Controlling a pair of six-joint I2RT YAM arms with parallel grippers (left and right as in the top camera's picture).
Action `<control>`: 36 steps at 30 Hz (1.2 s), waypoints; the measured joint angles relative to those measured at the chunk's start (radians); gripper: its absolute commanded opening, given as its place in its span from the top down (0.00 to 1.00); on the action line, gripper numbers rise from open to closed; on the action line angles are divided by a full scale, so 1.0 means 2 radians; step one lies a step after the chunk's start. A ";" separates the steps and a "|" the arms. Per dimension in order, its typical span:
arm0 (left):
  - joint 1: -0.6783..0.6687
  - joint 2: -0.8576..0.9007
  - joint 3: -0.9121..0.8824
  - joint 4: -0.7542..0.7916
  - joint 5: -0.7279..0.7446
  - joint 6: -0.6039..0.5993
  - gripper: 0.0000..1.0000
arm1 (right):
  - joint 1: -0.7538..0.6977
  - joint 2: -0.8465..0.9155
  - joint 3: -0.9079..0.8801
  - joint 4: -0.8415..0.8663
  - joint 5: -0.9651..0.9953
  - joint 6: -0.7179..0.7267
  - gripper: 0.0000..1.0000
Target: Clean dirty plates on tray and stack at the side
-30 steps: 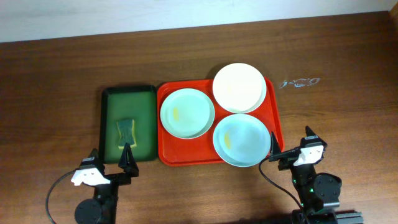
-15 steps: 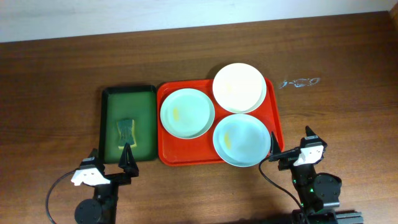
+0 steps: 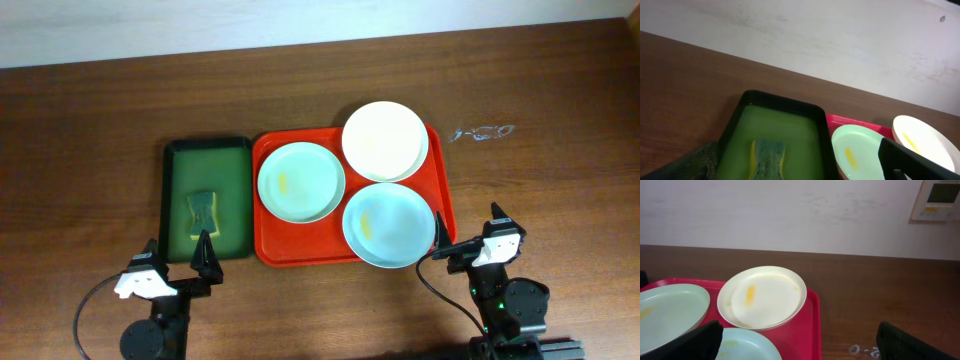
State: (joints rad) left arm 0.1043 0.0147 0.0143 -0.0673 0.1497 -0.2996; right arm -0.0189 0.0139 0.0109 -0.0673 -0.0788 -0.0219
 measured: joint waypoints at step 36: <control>-0.009 0.126 0.214 -0.130 0.006 0.000 0.01 | -0.001 0.179 0.315 -0.238 -0.060 0.090 0.02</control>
State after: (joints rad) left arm 0.0860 0.2672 0.4423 -0.3275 0.1619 -0.2996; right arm -0.0208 0.3710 0.6415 -0.5442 -0.1982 0.1581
